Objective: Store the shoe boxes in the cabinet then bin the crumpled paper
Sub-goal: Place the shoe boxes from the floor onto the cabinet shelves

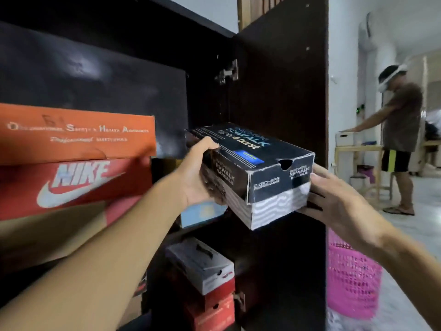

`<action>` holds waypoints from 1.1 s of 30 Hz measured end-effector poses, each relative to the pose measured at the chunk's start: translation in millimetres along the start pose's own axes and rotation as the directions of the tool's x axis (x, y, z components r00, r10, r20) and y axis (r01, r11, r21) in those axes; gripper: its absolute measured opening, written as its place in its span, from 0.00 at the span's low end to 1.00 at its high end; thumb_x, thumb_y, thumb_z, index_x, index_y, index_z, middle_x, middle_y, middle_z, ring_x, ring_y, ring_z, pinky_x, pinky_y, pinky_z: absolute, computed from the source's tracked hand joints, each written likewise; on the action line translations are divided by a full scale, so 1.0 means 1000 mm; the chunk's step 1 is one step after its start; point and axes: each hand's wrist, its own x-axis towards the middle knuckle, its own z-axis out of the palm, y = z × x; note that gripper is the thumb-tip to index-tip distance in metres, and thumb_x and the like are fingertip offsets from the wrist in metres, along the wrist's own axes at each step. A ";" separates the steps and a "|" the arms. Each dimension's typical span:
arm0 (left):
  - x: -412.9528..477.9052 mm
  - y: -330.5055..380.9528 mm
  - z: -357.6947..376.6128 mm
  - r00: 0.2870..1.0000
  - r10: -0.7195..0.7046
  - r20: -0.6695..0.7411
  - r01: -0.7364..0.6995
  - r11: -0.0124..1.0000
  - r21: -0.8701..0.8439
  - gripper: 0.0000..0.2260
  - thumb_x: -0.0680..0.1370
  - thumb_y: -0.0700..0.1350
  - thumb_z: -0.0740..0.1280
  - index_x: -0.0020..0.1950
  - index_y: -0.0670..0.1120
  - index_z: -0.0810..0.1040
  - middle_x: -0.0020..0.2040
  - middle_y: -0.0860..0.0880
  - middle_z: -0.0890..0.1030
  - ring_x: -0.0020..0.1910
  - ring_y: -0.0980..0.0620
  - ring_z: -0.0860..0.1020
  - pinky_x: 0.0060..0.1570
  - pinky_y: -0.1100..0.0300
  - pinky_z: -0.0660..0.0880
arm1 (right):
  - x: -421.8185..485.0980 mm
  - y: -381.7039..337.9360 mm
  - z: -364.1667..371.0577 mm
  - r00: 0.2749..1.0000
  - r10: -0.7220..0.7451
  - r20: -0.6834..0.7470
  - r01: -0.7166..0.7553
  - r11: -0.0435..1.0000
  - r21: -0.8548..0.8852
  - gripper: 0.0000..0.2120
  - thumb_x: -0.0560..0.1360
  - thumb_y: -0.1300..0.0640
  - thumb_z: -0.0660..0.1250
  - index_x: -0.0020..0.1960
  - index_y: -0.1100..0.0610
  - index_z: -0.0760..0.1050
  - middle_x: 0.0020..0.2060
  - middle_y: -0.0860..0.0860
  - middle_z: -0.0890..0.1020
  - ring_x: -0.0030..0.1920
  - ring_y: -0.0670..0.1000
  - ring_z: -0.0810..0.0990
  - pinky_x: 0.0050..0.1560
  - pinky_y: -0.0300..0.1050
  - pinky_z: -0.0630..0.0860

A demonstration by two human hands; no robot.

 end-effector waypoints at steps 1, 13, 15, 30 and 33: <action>0.007 0.014 -0.003 1.000 0.004 -0.021 -0.005 1.000 -0.016 0.14 0.71 0.56 0.64 0.38 0.46 0.79 0.39 0.44 0.82 0.41 0.44 0.77 0.49 0.47 0.72 | 0.017 -0.004 0.004 0.999 -0.019 -0.048 0.018 1.000 -0.014 0.21 0.77 0.45 0.67 0.70 0.41 0.71 0.63 0.48 0.80 0.64 0.53 0.79 0.66 0.59 0.70; 0.072 0.092 -0.045 0.951 -0.050 -0.304 0.095 0.987 0.134 0.21 0.72 0.64 0.67 0.52 0.48 0.77 0.46 0.44 0.81 0.47 0.44 0.79 0.51 0.45 0.75 | 0.176 -0.007 0.067 0.941 -0.004 -0.338 -0.018 0.998 -0.061 0.11 0.80 0.54 0.66 0.62 0.48 0.77 0.52 0.50 0.86 0.52 0.50 0.85 0.53 0.49 0.80; 0.080 0.089 -0.051 0.954 0.010 -0.301 0.042 0.985 0.165 0.29 0.67 0.67 0.70 0.61 0.52 0.75 0.55 0.46 0.81 0.53 0.46 0.79 0.51 0.47 0.75 | 0.189 0.003 0.074 0.949 0.009 -0.316 -0.034 0.997 -0.072 0.12 0.80 0.56 0.65 0.63 0.50 0.77 0.54 0.51 0.85 0.53 0.51 0.85 0.54 0.49 0.80; 0.184 0.077 -0.107 0.832 0.445 -0.332 -0.051 0.656 0.753 0.36 0.74 0.61 0.68 0.78 0.52 0.60 0.76 0.48 0.65 0.74 0.49 0.65 0.72 0.54 0.63 | 0.314 0.095 0.085 0.968 -0.119 -0.219 -0.075 0.700 -0.710 0.35 0.77 0.41 0.65 0.79 0.46 0.55 0.70 0.49 0.62 0.69 0.53 0.68 0.62 0.51 0.74; 0.205 0.081 -0.125 0.847 0.410 -0.339 -0.007 0.646 0.764 0.36 0.75 0.62 0.67 0.79 0.53 0.57 0.76 0.49 0.66 0.74 0.49 0.65 0.72 0.53 0.64 | 0.333 0.110 0.089 0.991 -0.086 -0.099 -0.026 0.613 -0.790 0.34 0.78 0.41 0.63 0.79 0.47 0.54 0.73 0.47 0.62 0.70 0.52 0.70 0.63 0.51 0.73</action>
